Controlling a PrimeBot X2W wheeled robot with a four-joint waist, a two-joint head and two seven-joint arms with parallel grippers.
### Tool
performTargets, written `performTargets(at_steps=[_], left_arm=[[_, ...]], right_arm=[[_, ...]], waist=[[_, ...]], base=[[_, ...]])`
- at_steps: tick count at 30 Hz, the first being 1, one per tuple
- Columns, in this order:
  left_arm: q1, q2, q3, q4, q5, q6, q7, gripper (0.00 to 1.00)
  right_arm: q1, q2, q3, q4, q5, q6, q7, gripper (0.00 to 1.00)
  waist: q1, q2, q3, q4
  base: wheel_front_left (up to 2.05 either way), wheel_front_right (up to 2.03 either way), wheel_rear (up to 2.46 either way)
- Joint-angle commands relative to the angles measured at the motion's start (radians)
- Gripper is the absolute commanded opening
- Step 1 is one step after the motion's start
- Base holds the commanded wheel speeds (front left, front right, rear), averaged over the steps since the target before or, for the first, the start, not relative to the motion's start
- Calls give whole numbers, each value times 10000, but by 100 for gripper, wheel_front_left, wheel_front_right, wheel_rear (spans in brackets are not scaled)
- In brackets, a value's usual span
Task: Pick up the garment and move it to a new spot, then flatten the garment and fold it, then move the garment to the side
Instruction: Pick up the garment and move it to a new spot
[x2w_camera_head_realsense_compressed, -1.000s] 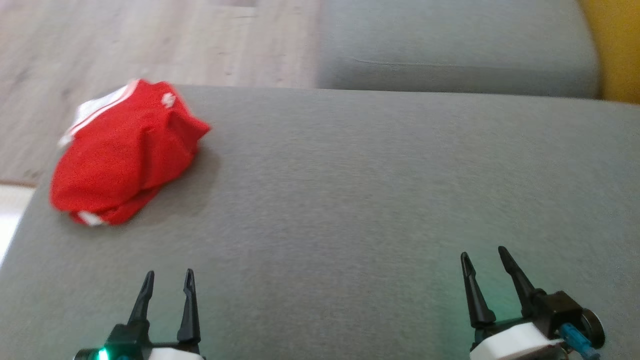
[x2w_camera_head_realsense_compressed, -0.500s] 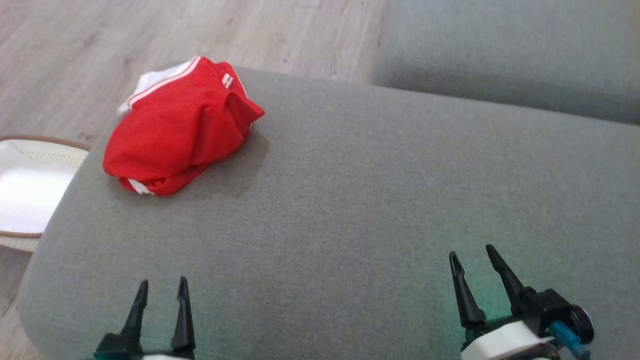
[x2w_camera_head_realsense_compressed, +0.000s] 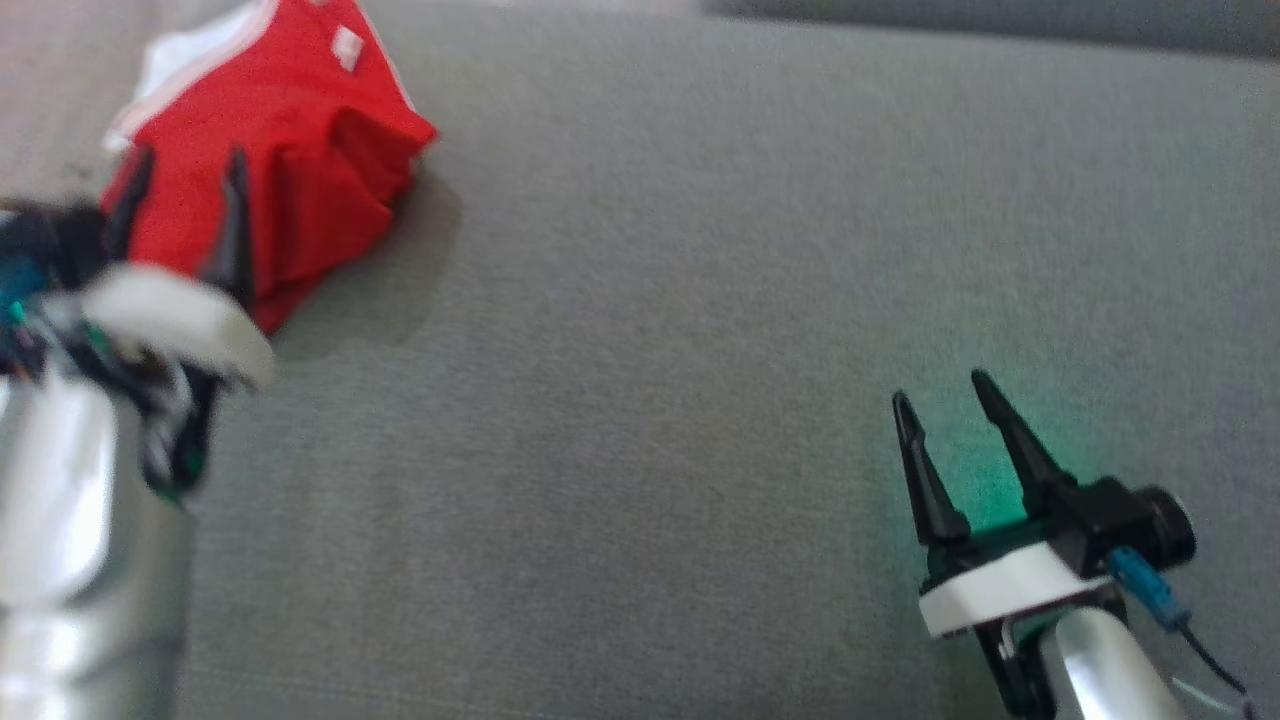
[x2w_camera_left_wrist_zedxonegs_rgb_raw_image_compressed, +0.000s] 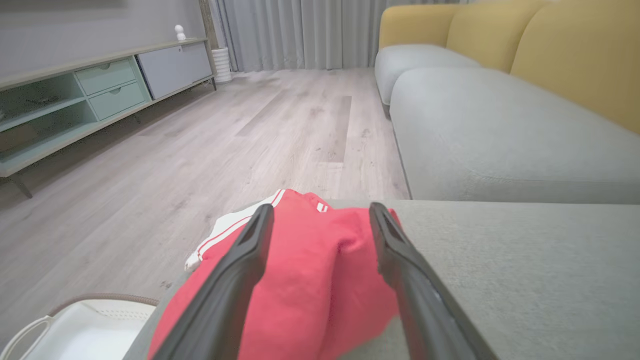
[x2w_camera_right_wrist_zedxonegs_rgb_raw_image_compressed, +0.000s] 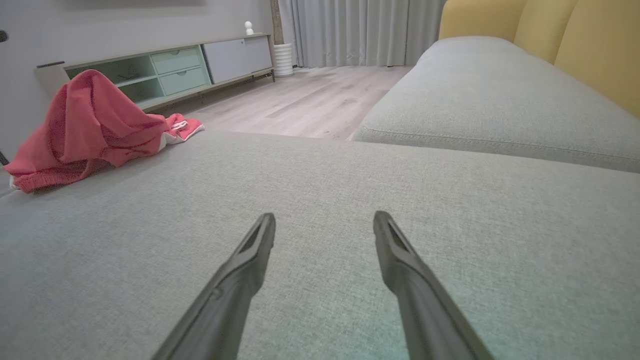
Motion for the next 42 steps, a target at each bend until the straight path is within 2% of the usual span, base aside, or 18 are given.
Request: performTargets(at_steps=[1,6,10,15,17,19,25,32,37,42], left_arm=[[-813,624,172,-19,-114,-72,423,100],[-2522,1381,-353,1336,-830,-138,1867,100],[-3250,1960,-881,2565,-1198,-143,2910,100],[-3512,2523,-1150,3937,-1213,-145,3166,100],[-3545,2596,-1192,4361,-1179,-145,3004,62],[-3585,2612,-1265,4702,-1137,-146,2797,0],[-3908,2685,-1411,5062,-1166,-146,1984,0],[-4569,3114,-1390,4608,-1044,-146,1040,0],[-4926,3326,-1559,3702,-954,-147,763,0],[-5084,3215,-1653,2327,-1261,-147,851,0]], right_arm=[[-409,-119,326,-370,-70,77,-111,100],[-872,-287,611,-399,-42,77,-111,100],[-1165,-361,749,-410,-1,77,-111,100],[-1357,-367,896,-368,63,77,-111,100],[-1379,-364,911,-357,69,77,-111,100],[-1357,-361,886,-354,76,77,-111,100],[-1244,-359,765,-255,122,77,-111,100],[-1061,-178,684,-177,185,77,-111,100],[-775,-22,588,-116,246,77,-111,100],[-558,87,523,-78,297,77,-111,100]], waist=[[-3,0,716,-483],[-3,0,1381,-974],[-3,0,1762,-1363],[-3,0,1998,-1845],[-3,0,2039,-1959],[-3,0,2023,-2006],[-3,0,1679,-1955],[-3,0,1065,-1804],[-3,0,530,-1669],[-3,0,85,-1665]], base=[[0,0,0],[0,0,0],[0,0,0],[0,0,0],[0,0,0],[0,0,0],[0,0,0],[0,0,0],[0,0,0],[0,0,0]])
